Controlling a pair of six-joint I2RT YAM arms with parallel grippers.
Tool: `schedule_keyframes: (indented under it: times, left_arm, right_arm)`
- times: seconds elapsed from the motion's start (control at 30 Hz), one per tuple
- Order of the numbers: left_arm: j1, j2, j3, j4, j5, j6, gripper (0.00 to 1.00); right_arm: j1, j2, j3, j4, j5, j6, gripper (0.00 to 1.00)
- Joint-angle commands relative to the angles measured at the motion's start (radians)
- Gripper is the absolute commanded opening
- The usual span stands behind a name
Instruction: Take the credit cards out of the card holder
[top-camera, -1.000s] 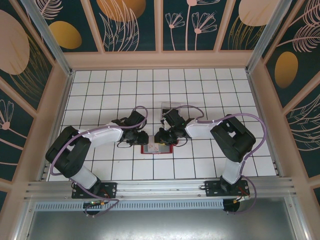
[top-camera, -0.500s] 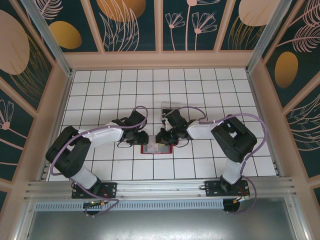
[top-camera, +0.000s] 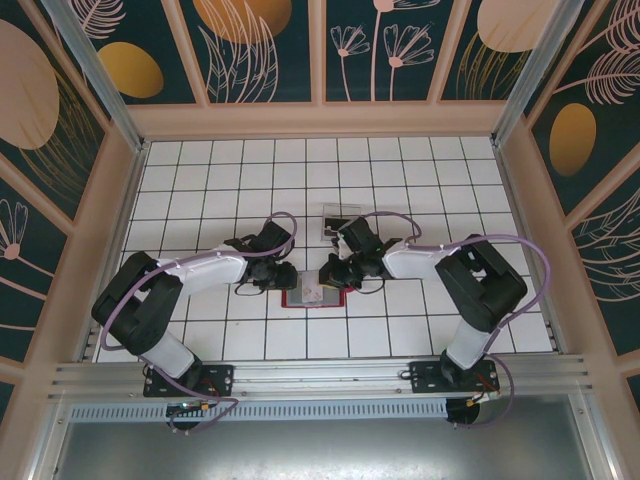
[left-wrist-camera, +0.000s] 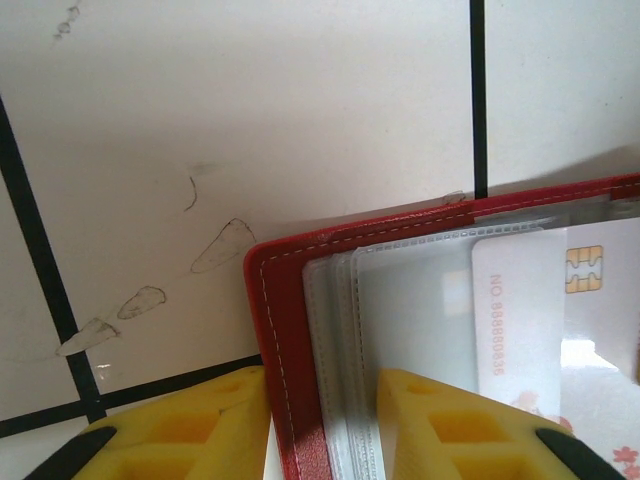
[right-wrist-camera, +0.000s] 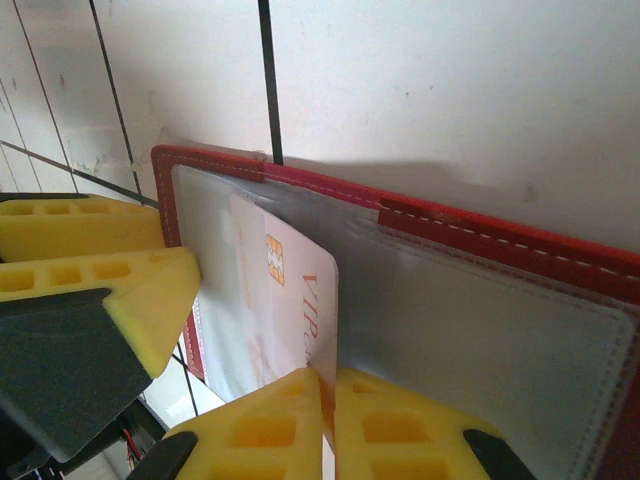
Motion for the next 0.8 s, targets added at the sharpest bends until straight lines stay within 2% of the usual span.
schedule_keyframes:
  times: [0.0,0.57,0.77]
  left_arm:
    - [-0.006,0.036,-0.005,-0.060,-0.039,0.023,0.34]
    - [-0.006,0.032,-0.004,-0.055,-0.038,0.028,0.34]
    - [-0.006,0.030,-0.008,-0.054,-0.040,0.028,0.34]
  right_arm:
    - [-0.013,-0.039,-0.018,-0.079,0.049,-0.026,0.08]
    - [-0.026,-0.147,0.059,-0.199,0.096,-0.059,0.05]
    - [-0.035,-0.164,0.112,-0.284,0.146,-0.127,0.04]
